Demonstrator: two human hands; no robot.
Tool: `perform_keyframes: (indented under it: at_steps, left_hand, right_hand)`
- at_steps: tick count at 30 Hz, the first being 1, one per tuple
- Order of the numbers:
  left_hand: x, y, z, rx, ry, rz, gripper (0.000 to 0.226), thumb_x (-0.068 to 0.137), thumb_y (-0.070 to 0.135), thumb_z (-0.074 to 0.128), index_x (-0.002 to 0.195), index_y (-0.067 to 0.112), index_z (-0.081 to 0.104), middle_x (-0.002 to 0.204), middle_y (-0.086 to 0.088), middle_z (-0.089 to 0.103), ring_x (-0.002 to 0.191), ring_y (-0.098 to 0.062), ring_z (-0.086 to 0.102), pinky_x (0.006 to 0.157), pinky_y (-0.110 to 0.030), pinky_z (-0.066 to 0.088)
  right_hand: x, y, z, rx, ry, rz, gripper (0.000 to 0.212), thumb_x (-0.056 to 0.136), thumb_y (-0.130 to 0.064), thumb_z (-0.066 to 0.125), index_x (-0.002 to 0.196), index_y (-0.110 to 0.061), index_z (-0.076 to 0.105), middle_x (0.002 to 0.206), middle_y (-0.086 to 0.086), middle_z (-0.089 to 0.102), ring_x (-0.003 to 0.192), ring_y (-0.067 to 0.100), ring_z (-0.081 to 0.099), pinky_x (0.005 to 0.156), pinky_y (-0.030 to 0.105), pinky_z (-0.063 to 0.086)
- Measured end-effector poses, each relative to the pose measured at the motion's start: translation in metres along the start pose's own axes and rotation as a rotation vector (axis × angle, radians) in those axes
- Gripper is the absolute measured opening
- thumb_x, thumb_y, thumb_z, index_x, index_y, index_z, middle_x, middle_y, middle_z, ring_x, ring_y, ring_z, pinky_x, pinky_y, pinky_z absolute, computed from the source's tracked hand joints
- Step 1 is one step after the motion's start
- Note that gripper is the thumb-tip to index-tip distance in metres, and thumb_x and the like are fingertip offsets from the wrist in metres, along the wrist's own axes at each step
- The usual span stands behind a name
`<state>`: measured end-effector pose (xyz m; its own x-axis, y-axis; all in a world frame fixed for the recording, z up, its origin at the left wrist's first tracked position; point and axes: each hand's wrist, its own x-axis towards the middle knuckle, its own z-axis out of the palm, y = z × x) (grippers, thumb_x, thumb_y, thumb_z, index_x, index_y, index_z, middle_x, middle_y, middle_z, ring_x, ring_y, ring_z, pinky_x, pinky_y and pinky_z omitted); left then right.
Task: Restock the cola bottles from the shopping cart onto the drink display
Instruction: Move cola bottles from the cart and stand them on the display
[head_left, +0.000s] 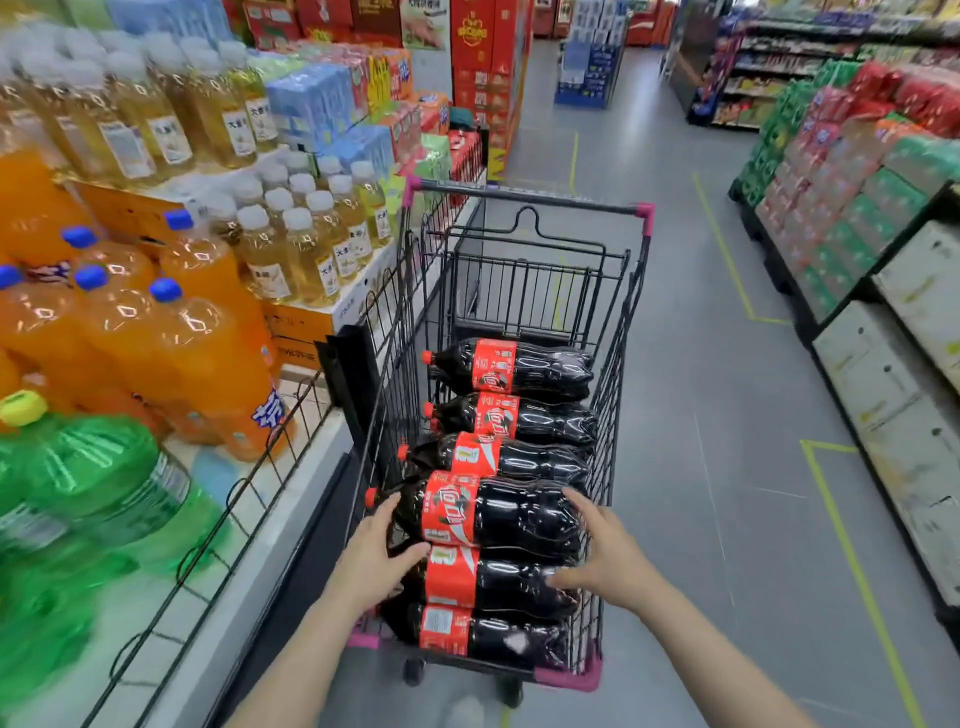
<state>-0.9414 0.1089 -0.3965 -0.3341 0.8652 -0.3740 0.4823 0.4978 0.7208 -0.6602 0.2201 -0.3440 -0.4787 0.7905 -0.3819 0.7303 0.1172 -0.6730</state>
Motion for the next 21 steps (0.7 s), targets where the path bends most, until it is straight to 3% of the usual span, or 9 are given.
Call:
perform_keyframes:
  at_steps: [2, 5, 8, 11, 15, 18, 21]
  left_hand:
    - [0.023, -0.01, 0.002, -0.017, -0.068, -0.041, 0.111, 0.056, 0.084, 0.058, 0.147, 0.043, 0.008, 0.141, 0.0, 0.045, 0.125, -0.015, 0.045, 0.103, -0.04, 0.042]
    - [0.045, -0.018, 0.006, -0.057, -0.139, -0.111, 0.124, 0.048, 0.084, 0.065, 0.144, 0.051, -0.006, 0.145, -0.001, 0.041, 0.131, -0.018, 0.041, 0.105, -0.04, 0.039]
    - [0.055, -0.013, 0.013, -0.148, -0.145, -0.148, 0.123, 0.051, 0.074, 0.075, 0.138, 0.06, -0.011, 0.15, -0.001, 0.035, 0.137, -0.021, 0.034, 0.108, -0.042, 0.036]
    - [0.066, -0.007, 0.026, -0.296, -0.115, -0.173, 0.127, 0.059, 0.052, 0.082, 0.143, 0.049, -0.013, 0.152, 0.003, 0.025, 0.138, -0.017, 0.028, 0.11, -0.039, 0.028]
    - [0.081, -0.005, 0.036, -0.481, -0.037, -0.255, 0.128, 0.057, 0.04, 0.088, 0.146, 0.046, -0.003, 0.136, 0.016, 0.028, 0.128, -0.012, 0.037, 0.108, -0.041, 0.034]
    - [0.087, -0.01, 0.043, -0.586, 0.064, -0.302, 0.119, 0.04, 0.052, 0.091, 0.134, 0.058, 0.018, 0.138, 0.009, 0.039, 0.12, -0.019, 0.052, 0.097, -0.049, 0.048]
    - [0.088, -0.01, 0.051, -0.633, 0.126, -0.329, 0.114, 0.033, 0.057, 0.091, 0.127, 0.059, 0.027, 0.132, 0.003, 0.048, 0.112, -0.022, 0.059, 0.091, -0.049, 0.051]
  right_hand:
    - [0.022, -0.002, 0.006, -0.003, 0.003, 0.022, 0.11, 0.063, -0.029, 0.085, 0.146, -0.039, 0.014, 0.148, 0.005, 0.019, 0.127, 0.019, 0.036, 0.099, 0.023, 0.035]
    - [0.048, 0.001, 0.015, -0.055, 0.015, 0.061, 0.114, 0.059, -0.039, 0.086, 0.146, -0.041, 0.012, 0.151, 0.005, 0.011, 0.123, 0.021, 0.043, 0.099, 0.027, 0.04]
    - [0.067, 0.008, 0.023, -0.109, 0.032, 0.103, 0.117, 0.055, -0.045, 0.087, 0.146, -0.042, 0.013, 0.155, 0.005, 0.001, 0.131, 0.025, 0.039, 0.104, 0.035, 0.038]
    - [0.08, 0.014, 0.028, -0.111, 0.044, 0.144, 0.116, 0.054, -0.043, 0.088, 0.145, -0.043, 0.017, 0.155, 0.008, 0.0, 0.137, 0.028, 0.031, 0.104, 0.035, 0.037]
    - [0.093, 0.017, 0.03, -0.095, 0.04, 0.185, 0.116, 0.052, -0.032, 0.091, 0.144, -0.04, 0.021, 0.154, 0.011, 0.0, 0.137, 0.031, 0.03, 0.107, 0.038, 0.035]
    - [0.099, 0.014, 0.03, -0.11, 0.036, 0.216, 0.112, 0.052, -0.025, 0.092, 0.142, -0.037, 0.027, 0.151, 0.012, 0.009, 0.122, 0.031, 0.044, 0.098, 0.034, 0.041]
    - [0.1, 0.015, 0.027, -0.104, 0.035, 0.201, 0.106, 0.054, -0.023, 0.091, 0.139, -0.036, 0.029, 0.145, 0.01, 0.016, 0.088, 0.019, 0.048, 0.076, 0.024, 0.042]
